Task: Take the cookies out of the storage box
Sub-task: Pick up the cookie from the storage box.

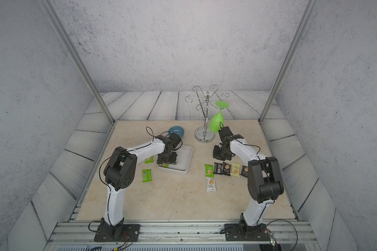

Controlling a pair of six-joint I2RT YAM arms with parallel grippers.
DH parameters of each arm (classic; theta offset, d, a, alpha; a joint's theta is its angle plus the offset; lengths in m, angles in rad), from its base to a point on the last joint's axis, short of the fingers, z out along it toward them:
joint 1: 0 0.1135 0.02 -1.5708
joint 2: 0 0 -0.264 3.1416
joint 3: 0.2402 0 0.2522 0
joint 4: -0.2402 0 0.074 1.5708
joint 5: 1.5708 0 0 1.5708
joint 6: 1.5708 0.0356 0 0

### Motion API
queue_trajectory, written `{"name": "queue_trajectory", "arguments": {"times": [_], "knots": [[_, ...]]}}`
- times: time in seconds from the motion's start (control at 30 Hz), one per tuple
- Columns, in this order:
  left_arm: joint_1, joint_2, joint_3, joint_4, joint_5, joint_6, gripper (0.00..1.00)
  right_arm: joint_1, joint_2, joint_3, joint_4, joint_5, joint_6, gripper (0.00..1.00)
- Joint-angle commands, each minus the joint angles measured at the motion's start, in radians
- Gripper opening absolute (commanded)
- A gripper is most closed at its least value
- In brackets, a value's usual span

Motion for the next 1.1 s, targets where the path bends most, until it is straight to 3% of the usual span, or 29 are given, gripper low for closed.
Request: {"name": "queue_trajectory", "arguments": {"times": [0.0,0.37,0.53,1.07], "knots": [[-0.001,0.037,0.024,-0.008,-0.006,-0.005,0.72,-0.009,-0.010,0.002,-0.014,-0.005,-0.016,0.09],[-0.005,0.036,0.064,-0.009,0.047,0.004,0.71,-0.021,0.006,0.018,-0.022,-0.017,-0.019,0.09],[-0.005,0.007,0.062,-0.035,0.011,0.015,0.72,-0.022,0.021,0.026,-0.020,-0.029,-0.020,0.09],[0.012,0.089,0.106,-0.037,0.034,0.075,0.70,-0.035,0.031,0.029,-0.020,-0.027,-0.022,0.09]]}}
